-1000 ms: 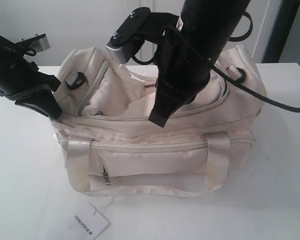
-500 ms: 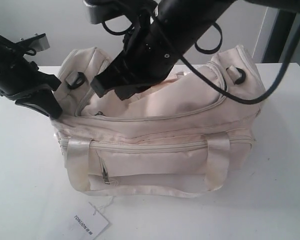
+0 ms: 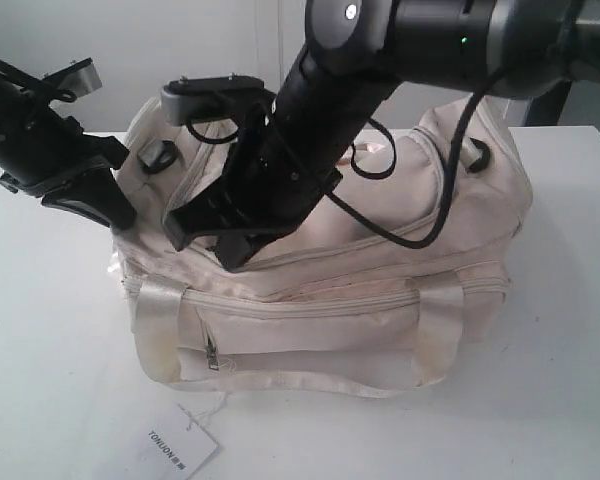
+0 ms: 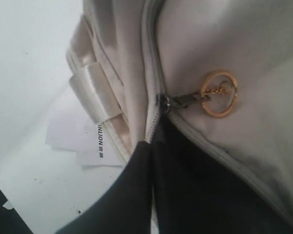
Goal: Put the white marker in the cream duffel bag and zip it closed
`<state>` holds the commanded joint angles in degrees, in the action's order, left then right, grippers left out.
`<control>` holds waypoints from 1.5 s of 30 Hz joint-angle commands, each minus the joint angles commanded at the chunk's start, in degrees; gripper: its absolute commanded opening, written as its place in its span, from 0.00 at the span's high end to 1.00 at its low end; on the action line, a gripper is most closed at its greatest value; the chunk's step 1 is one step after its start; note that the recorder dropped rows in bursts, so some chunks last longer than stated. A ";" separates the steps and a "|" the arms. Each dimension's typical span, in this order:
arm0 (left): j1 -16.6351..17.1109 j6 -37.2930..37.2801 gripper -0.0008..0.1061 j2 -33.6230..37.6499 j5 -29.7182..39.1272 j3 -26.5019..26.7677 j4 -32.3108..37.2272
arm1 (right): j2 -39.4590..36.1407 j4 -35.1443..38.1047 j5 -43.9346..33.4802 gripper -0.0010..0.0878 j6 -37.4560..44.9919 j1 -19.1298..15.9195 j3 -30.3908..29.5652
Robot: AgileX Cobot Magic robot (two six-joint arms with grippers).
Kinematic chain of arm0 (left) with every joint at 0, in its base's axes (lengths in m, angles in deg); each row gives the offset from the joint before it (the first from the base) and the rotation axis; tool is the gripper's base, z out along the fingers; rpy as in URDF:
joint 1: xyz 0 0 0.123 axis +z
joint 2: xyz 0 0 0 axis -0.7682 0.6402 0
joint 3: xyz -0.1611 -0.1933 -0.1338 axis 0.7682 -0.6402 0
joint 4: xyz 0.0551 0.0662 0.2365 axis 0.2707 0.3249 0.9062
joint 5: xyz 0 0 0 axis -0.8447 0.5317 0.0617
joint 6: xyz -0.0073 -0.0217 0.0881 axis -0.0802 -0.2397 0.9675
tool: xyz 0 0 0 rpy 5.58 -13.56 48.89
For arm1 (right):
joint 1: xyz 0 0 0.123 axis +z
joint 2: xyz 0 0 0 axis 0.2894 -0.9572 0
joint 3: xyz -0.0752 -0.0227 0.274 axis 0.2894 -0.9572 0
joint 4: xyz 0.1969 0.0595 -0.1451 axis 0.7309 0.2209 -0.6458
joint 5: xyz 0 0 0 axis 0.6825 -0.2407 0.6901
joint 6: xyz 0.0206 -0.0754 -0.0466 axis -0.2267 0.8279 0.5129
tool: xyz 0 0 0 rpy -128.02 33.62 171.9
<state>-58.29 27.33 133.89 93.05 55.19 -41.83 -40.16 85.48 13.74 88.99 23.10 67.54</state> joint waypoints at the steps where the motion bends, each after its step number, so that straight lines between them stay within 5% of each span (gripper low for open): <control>1: 0.00 0.00 0.99 0.00 0.00 0.00 -0.45 | -0.40 -0.02 0.00 0.99 0.00 0.00 0.00; 9: 0.00 0.00 0.99 0.00 0.00 0.00 -1.01 | -2.78 -3.41 0.38 0.99 -0.85 0.00 0.00; 15: 0.00 0.47 0.99 0.00 0.00 0.00 -0.79 | 2.21 -6.66 3.06 0.98 -0.71 0.00 0.30; 20: 0.00 1.08 0.99 0.00 -0.09 0.00 -0.79 | 2.97 -11.79 4.72 0.72 20.83 0.00 -0.10; 23: 0.00 1.51 0.99 0.00 -0.09 0.00 -0.79 | 1.25 -11.79 5.10 0.66 36.11 0.00 -0.10; 25: 0.00 1.51 0.99 0.00 -0.09 0.00 -0.79 | 0.04 -11.87 6.44 0.66 38.88 0.00 -0.10; 35: 0.00 2.48 0.99 0.00 -0.09 0.00 -0.79 | -4.54 -11.29 10.98 0.41 38.24 0.00 -0.10; 45: 0.00 2.60 0.99 0.00 -0.41 0.00 -0.79 | -8.36 -11.40 15.65 0.42 35.39 0.00 -0.10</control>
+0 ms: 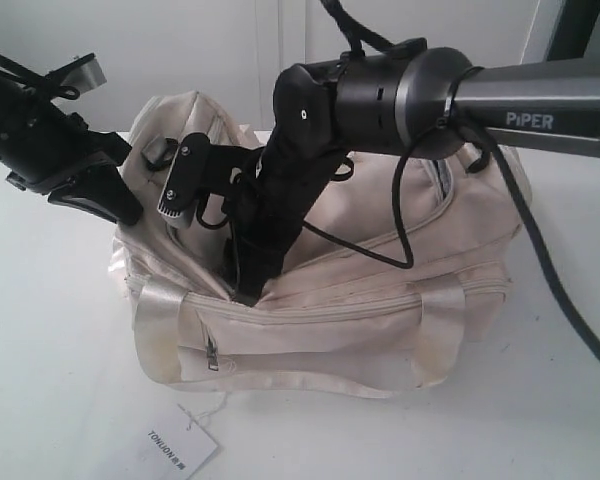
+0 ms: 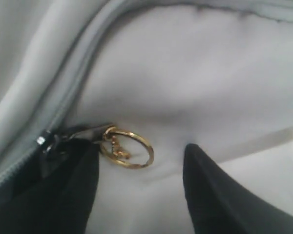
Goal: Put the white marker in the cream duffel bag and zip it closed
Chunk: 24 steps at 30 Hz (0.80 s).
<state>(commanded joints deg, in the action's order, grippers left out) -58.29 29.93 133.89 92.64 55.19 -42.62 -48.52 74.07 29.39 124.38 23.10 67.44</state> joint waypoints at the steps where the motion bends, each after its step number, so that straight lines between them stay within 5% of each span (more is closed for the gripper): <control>1: 0.00 0.00 0.99 0.00 -0.03 0.00 0.00 | -0.19 0.00 0.12 0.44 0.00 0.00 0.00; 12: 0.00 0.59 0.99 0.00 -0.05 0.00 0.00 | 2.56 -0.86 -0.72 0.99 0.00 0.00 0.11; 24: 0.00 0.59 0.99 0.00 -1.41 0.00 0.00 | 12.20 -1.43 -10.54 0.99 -0.43 0.00 0.11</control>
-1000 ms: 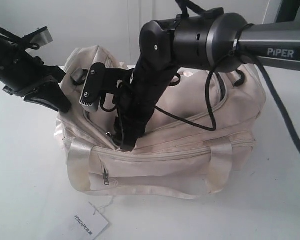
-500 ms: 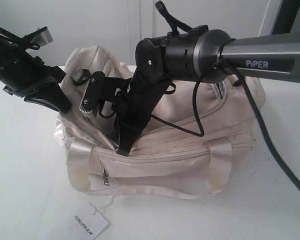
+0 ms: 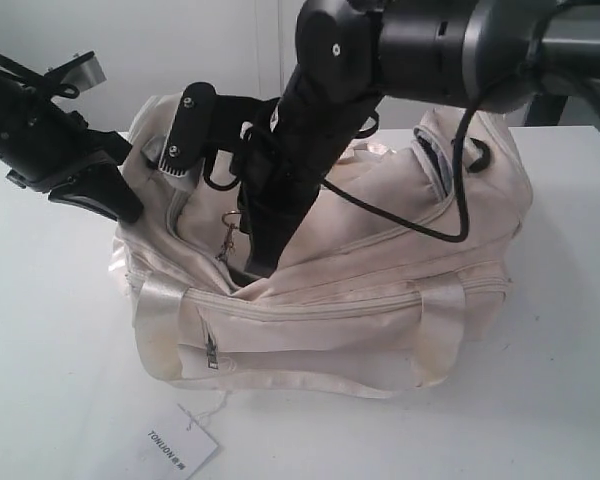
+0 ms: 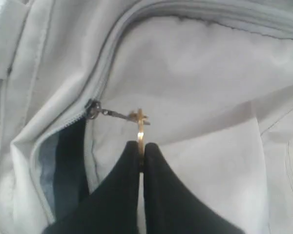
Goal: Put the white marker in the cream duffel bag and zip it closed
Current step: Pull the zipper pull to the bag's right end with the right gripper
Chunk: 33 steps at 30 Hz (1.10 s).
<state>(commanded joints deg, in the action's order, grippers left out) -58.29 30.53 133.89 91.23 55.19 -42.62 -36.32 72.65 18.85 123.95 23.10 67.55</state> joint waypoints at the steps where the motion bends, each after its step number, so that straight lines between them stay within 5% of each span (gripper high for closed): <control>1: 0.00 0.00 0.99 0.00 -0.27 0.00 0.00 | 0.34 0.27 -1.01 0.99 -0.36 0.00 0.00; 7: 0.00 0.23 0.99 0.00 -3.25 0.00 1.80 | 2.10 11.72 -13.71 0.99 -2.67 0.00 0.00; 12: 0.00 0.70 0.99 0.00 -4.62 0.00 5.00 | 2.10 12.16 -17.12 0.99 -2.80 0.00 0.00; 22: 0.00 0.70 0.99 0.00 -4.62 0.00 7.92 | 2.10 -1.17 -17.12 0.99 -12.07 0.00 0.00; 33: 0.00 1.70 0.99 0.00 -4.39 0.00 9.29 | 6.50 -5.50 -17.12 0.99 -15.61 0.00 0.00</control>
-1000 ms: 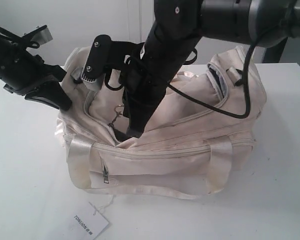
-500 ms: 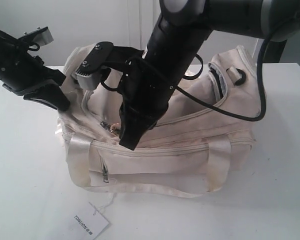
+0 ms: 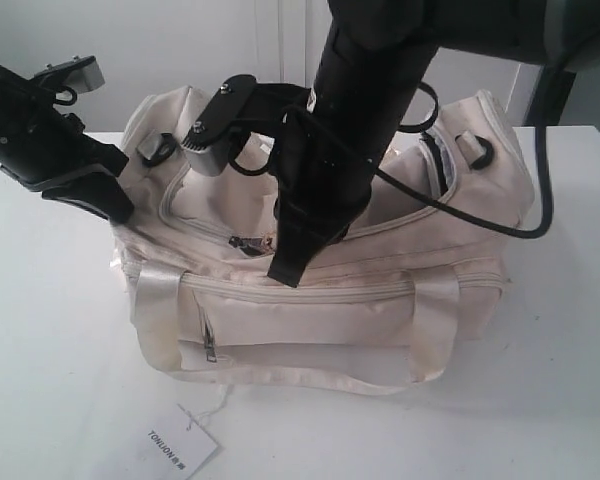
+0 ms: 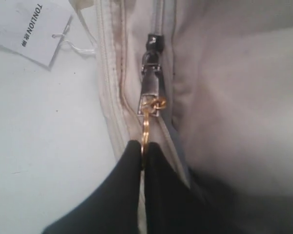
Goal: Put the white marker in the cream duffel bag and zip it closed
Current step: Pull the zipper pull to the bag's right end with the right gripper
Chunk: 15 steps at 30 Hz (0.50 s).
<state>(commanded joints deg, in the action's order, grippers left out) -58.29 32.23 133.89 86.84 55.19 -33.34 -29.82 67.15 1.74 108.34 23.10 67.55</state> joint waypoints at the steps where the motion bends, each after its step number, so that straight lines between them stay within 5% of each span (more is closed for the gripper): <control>1: 0.00 0.00 0.99 0.00 0.12 0.00 0.10 | 0.49 -0.78 0.00 0.99 -0.33 0.00 0.00; 8: 0.00 0.00 0.99 0.00 0.23 0.00 0.75 | 4.58 -5.43 0.00 0.99 -2.80 -0.27 0.00; 15: 0.00 0.00 0.99 0.00 0.30 0.00 1.86 | 5.96 -5.55 0.00 0.99 -7.85 -4.55 0.00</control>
<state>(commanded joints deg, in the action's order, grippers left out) -58.29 32.23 133.89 87.15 55.19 -31.48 -23.86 61.60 1.74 100.49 18.55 67.55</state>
